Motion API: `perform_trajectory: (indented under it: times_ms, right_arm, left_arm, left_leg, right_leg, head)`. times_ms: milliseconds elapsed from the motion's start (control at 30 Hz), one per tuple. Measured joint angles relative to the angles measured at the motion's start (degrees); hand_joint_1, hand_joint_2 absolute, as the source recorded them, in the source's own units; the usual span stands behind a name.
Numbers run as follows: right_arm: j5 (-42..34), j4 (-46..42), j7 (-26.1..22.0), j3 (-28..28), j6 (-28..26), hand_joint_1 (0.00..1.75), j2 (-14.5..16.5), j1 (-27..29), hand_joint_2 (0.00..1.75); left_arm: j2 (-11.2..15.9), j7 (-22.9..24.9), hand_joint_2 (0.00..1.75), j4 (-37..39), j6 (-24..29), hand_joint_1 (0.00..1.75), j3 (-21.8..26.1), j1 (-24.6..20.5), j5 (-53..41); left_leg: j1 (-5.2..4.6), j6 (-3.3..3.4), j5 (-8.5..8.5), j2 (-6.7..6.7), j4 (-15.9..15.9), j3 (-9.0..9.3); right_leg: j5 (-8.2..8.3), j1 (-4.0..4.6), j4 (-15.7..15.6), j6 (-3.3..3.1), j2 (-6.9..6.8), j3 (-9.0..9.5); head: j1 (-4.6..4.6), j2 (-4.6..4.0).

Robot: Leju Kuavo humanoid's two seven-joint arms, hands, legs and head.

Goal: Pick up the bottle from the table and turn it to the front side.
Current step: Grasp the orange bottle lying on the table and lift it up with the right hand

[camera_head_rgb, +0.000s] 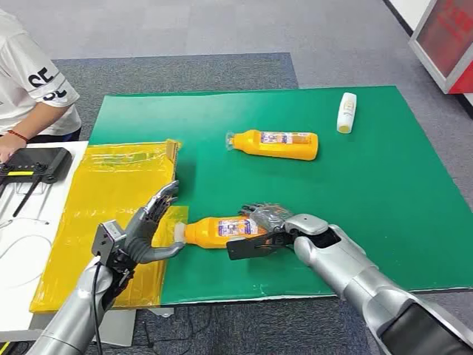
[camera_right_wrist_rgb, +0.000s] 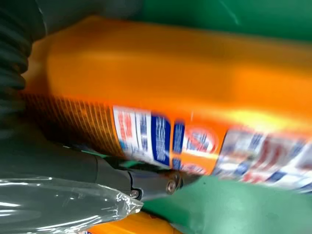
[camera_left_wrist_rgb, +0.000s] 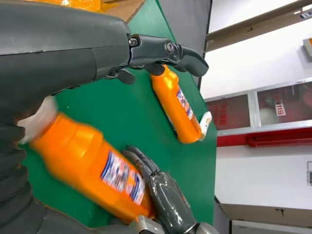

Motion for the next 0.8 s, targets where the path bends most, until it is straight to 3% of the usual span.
perform_trajectory:
  times_ms: [567,800]
  right_arm:
    - [-6.3,0.0,-2.3,-0.9,-0.9,1.75,-0.8,1.0,1.75]
    - [-19.3,-1.3,-10.4,-6.0,4.4,1.75,-3.1,3.5,1.75]
  left_arm:
    - [0.0,0.0,1.75,0.3,-0.2,0.0,0.0,-0.1,0.0]
    - [0.0,-0.4,1.75,0.5,-1.0,0.0,-0.1,-0.2,0.0]
  left_leg:
    - [0.0,0.01,0.04,0.0,0.0,0.01]
    - [0.0,0.01,0.03,0.0,0.0,0.04]
  right_leg:
    - [0.03,0.0,0.0,0.02,0.0,-0.01]
    - [0.04,0.0,0.0,0.02,0.0,0.02]
  head:
    - [0.0,0.0]
    - [0.0,0.0]
